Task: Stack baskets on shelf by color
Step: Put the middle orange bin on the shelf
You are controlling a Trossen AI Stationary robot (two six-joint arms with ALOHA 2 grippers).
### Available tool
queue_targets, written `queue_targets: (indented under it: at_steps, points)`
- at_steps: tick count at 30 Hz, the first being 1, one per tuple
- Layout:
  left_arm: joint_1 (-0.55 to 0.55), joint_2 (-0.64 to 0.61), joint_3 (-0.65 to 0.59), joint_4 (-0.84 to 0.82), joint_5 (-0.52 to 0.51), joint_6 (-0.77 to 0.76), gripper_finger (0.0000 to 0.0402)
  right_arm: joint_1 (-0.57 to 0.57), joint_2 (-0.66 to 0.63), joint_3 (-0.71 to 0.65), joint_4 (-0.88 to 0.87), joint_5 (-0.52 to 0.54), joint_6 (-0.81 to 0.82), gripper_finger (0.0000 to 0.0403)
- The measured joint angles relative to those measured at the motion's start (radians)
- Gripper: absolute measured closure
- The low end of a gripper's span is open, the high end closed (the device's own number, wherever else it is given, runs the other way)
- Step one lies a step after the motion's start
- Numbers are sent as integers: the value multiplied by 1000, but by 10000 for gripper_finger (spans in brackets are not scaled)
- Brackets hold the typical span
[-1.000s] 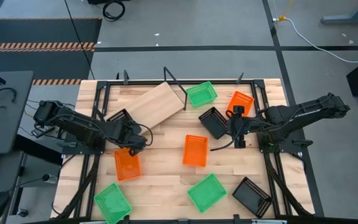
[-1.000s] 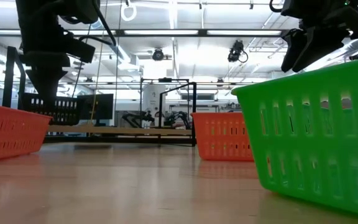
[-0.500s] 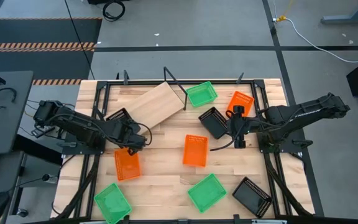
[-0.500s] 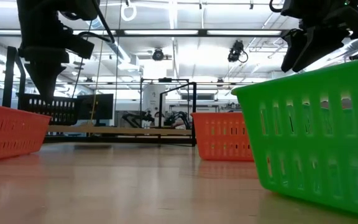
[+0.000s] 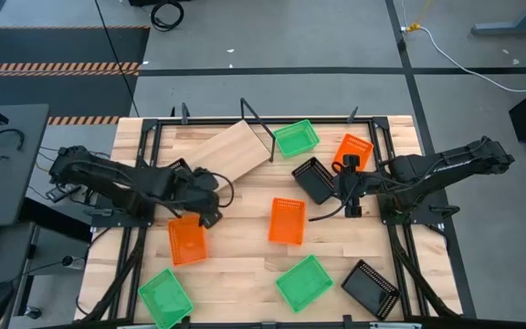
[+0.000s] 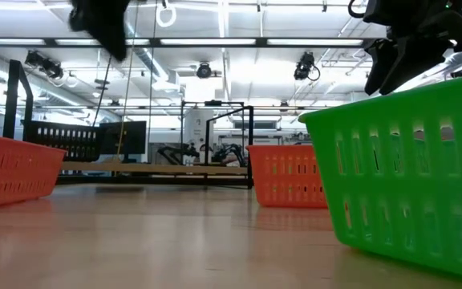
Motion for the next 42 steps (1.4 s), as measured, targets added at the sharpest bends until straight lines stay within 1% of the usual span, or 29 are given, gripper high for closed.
queue_targets:
  at_steps: [4, 8, 11, 13, 15, 17, 19, 21, 24, 25, 29, 34, 38, 42]
  points:
    - [-99, 19, 22, 243, -8, 37, 275, 0, 0, 0, -2, 0, 7, 169]
    - [-201, 90, 22, 337, -31, 39, 280, 0, 0, 0, -2, 0, 7, 169]
    - [-258, 163, 21, 324, -24, -9, 282, 0, 0, 0, 1, 0, 7, 169]
    - [-284, 212, 21, 321, 27, -39, 282, 0, 0, 0, 1, -1, 7, 169]
    - [-301, 257, 20, 318, 99, -71, 282, 0, 0, 0, 1, -12, 7, 169]
    - [-316, 294, 20, 297, 158, -118, 282, 0, 0, 0, 5, -47, 4, 169]
    - [-326, 315, 20, 291, 190, -164, 283, 0, 0, 0, 7, -88, 3, 169]
    - [-338, 321, 20, 298, 187, -187, 283, 0, 0, 0, 14, -127, 2, 169]
    - [-340, 321, 20, 320, 121, -199, 283, 0, 0, 0, 31, -172, 1, 169]
    - [-335, 321, 20, 334, 114, -195, 283, 0, 0, 0, 39, -181, 1, 169]
    - [-325, 322, 20, 337, 159, -193, 283, 1, 0, 0, 45, -224, 7, 169]
    - [-366, 322, 20, 273, 207, -243, 283, 27, 4, 0, 54, -236, 26, 169]
    - [-387, 322, 20, 261, 190, -277, 283, 57, 43, -10, 129, -246, 25, 169]
    - [-386, 322, 20, 258, 145, -274, 283, 110, 143, -11, 233, -303, 27, 169]
